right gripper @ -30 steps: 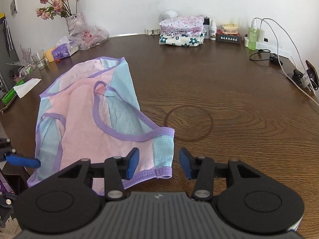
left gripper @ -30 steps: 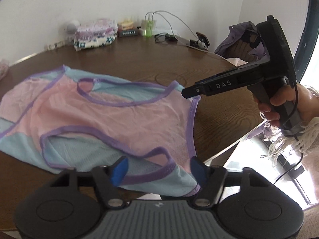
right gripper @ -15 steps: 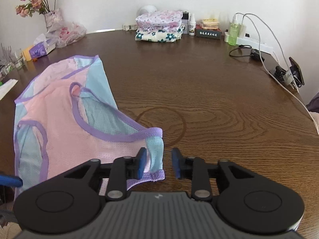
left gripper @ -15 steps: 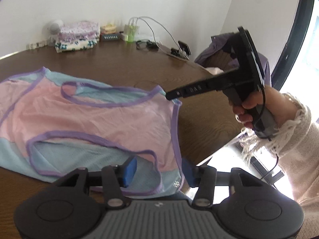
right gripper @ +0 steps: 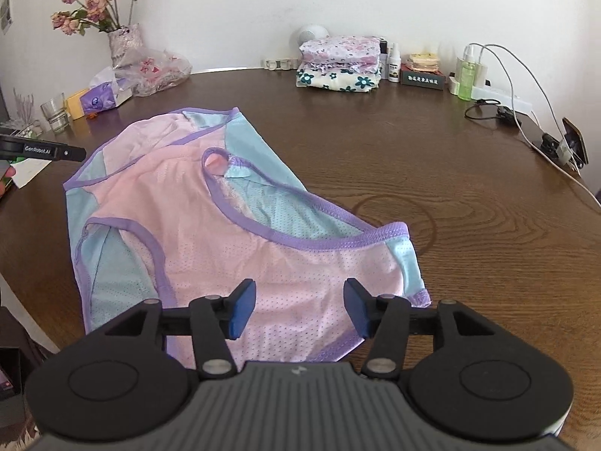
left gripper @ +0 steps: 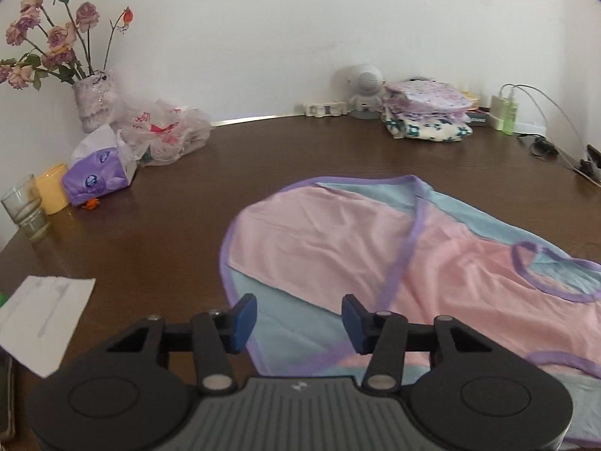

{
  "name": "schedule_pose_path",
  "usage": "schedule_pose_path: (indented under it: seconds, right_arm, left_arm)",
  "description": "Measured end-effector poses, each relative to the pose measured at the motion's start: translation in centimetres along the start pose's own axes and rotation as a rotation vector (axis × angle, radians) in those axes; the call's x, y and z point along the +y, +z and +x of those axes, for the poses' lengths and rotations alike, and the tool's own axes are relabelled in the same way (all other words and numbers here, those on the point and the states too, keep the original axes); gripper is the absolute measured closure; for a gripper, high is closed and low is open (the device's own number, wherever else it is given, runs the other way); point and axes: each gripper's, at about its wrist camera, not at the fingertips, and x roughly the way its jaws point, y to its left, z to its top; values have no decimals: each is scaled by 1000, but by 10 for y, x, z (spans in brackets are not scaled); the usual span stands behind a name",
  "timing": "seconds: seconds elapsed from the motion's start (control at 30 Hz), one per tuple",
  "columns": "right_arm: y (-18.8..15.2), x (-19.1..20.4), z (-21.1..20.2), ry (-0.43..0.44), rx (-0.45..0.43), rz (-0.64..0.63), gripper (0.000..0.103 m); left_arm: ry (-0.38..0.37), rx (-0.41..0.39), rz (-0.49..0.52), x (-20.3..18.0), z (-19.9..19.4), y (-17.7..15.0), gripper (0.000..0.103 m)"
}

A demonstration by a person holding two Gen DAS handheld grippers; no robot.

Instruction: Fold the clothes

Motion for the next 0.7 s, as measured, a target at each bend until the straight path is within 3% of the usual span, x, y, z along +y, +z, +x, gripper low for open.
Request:
schedule_pose_path:
  seconds: [0.07,0.1,0.37,0.5,0.7]
  right_arm:
    - [0,1,1,-27,-1,43,48]
    - [-3,0,1,-37,-4,58,47]
    - [-8,5,6,-82,-11,135,42]
    - [-6,8,10,-94,-21,133,43]
    - [-4,12,16,-123,2,85,43]
  left_arm:
    - [-1,17,13,15,26,18,76]
    - [-6,23,17,20,39,26,79]
    - [-43,24,102,30,116,69,94]
    - [-89,44,173,24,136,67,95]
    - [-78,57,186,24,138,64,95]
